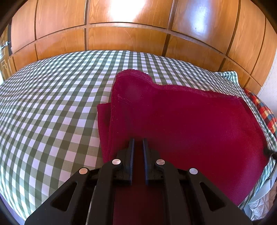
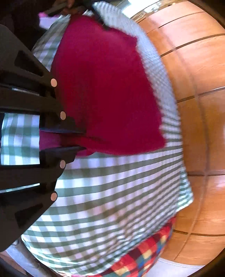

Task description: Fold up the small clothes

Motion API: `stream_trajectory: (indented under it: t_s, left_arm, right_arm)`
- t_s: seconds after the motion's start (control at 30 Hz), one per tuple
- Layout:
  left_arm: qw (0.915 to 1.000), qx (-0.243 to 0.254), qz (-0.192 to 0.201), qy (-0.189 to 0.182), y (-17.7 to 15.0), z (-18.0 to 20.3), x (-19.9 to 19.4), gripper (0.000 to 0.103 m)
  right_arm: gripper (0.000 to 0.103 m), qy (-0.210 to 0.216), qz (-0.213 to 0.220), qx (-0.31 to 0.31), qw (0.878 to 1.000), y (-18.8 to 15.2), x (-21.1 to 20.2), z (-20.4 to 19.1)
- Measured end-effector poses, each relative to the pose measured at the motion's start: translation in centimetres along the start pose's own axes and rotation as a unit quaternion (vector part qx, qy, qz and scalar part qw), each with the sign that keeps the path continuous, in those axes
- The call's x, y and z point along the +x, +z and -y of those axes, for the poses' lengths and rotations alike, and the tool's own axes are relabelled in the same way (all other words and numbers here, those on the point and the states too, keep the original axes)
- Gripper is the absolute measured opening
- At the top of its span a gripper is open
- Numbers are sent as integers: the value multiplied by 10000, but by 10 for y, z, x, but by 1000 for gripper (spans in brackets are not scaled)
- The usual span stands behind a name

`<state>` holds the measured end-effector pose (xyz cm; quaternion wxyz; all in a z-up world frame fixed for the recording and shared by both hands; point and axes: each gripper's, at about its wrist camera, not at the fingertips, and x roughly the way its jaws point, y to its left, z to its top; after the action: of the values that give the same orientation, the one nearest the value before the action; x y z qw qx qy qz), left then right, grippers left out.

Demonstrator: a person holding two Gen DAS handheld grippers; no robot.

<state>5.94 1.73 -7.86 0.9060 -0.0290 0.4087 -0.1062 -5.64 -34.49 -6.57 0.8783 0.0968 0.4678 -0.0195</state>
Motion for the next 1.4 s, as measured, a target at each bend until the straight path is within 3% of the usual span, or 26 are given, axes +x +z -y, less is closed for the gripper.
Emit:
stream_trajectory:
  t_s: [0.07, 0.1, 0.17, 0.2, 0.3, 0.4, 0.47, 0.6, 0.63, 0.73, 0.77, 0.9, 1.07, 1.23, 1.4]
  left_arm:
    - [10000, -8, 1, 12, 0, 1, -1, 8]
    - [10000, -45, -10, 13, 1, 1, -2, 8]
    - [9999, -117, 3, -6, 3, 0, -5, 8]
    - [9999, -138, 13, -20, 4, -1, -6, 8]
    - [9992, -340, 108, -163, 6, -6, -14, 8]
    - [9984, -428, 241, -266, 7, -7, -22, 8]
    - [9977, -410, 339, -420, 7, -6, -30, 8]
    - [9970, -225, 376, -631, 5, -3, -38, 8]
    - [9972, -195, 338, -635, 3, -3, -37, 8]
    - [9975, -142, 104, -682, -5, -3, -31, 8]
    - [9978, -121, 4, -659, -7, -3, -26, 8]
    - [9970, -156, -100, -754, -8, -6, -21, 8]
    - [9958, -78, -182, -896, -6, -8, -18, 8]
    - [9935, -126, -218, -1111, -3, -16, -16, 8]
    - [9894, -349, -248, -1389, -6, -24, -14, 8]
  right_arm:
    - [14, 111, 52, 152, 9998, -2, 2, 2]
    - [20, 222, 22, 202, 9995, 0, -1, 4]
    - [50, 332, 4, 314, 9990, 8, -6, 11]
    - [70, 521, 127, 465, 9975, 15, -12, 19]
    - [89, 1191, 263, 886, 9886, 34, -15, 36]
    - [88, 1352, 129, 1139, 9842, 50, 8, 47]
    - [77, 1740, -246, 1274, 9762, 56, 31, 50]
    - [73, 1964, -463, 945, 9749, 61, 45, 34]
    - [53, 2109, -510, 952, 9715, 62, 45, 31]
    - [32, 2128, -549, 816, 9721, 63, 38, 15]
    - [30, 2195, -512, 813, 9709, 66, 33, 11]
    - [26, 2557, -193, 721, 9639, 79, 3, -16]
    - [24, 2836, 83, 139, 9588, 106, -41, -83]
    - [18, 3166, 49, -312, 9480, 129, -54, -166]
    - [17, 3207, -271, -879, 9427, 132, -33, -257]
